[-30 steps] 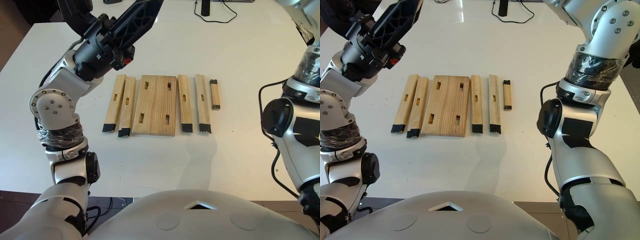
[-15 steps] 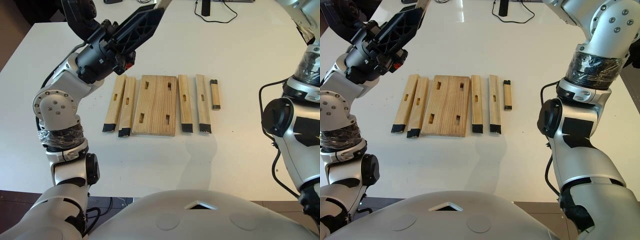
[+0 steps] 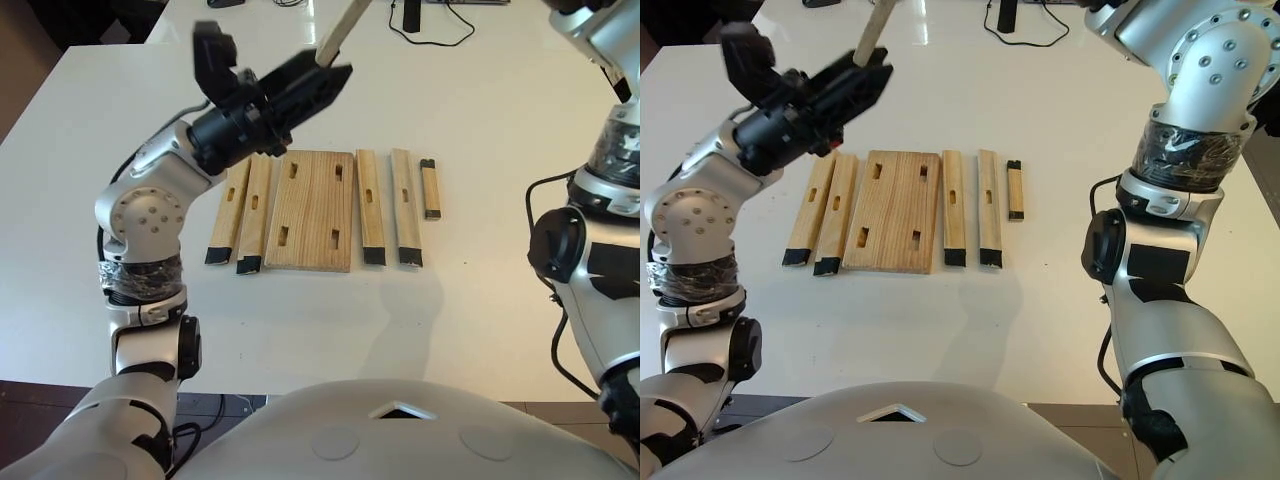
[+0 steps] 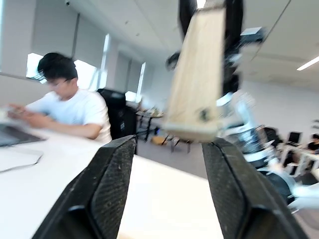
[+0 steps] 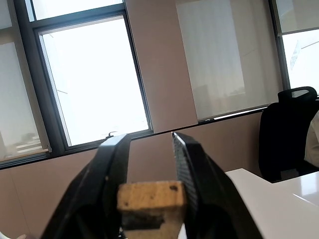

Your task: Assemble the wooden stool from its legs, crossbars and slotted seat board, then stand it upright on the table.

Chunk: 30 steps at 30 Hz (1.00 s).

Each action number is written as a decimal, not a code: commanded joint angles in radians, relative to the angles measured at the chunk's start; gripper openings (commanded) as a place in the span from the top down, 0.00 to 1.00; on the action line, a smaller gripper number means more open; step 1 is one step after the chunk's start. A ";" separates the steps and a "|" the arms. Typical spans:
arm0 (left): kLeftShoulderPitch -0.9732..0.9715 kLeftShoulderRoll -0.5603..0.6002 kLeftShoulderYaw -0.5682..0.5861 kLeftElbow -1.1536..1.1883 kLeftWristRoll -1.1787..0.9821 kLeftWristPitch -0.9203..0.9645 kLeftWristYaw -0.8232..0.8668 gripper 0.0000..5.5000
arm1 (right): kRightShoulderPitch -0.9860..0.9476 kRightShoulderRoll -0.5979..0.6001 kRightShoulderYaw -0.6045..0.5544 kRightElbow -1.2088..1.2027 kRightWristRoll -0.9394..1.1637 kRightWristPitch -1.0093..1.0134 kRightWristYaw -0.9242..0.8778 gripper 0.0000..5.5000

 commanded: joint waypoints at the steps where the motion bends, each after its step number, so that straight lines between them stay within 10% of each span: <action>1: 0.084 0.094 -0.110 0.087 0.238 -0.135 -0.116 0.57 | 0.046 -0.082 0.085 0.011 -0.188 -0.145 0.109 0.76; 6: 0.122 0.093 -0.170 0.265 0.485 -0.301 -0.060 0.57 | 0.153 -0.199 0.301 0.149 -0.556 -0.480 0.324 0.76; 19: -0.180 -0.534 -0.099 0.496 0.753 -0.545 0.805 0.57 | 0.297 -0.169 0.416 0.395 -0.797 -0.951 0.648 0.76; 30: -0.156 -0.581 -0.078 0.526 0.742 -0.557 0.804 0.57 | 0.317 -0.140 0.397 0.531 -0.827 -1.010 0.695 0.76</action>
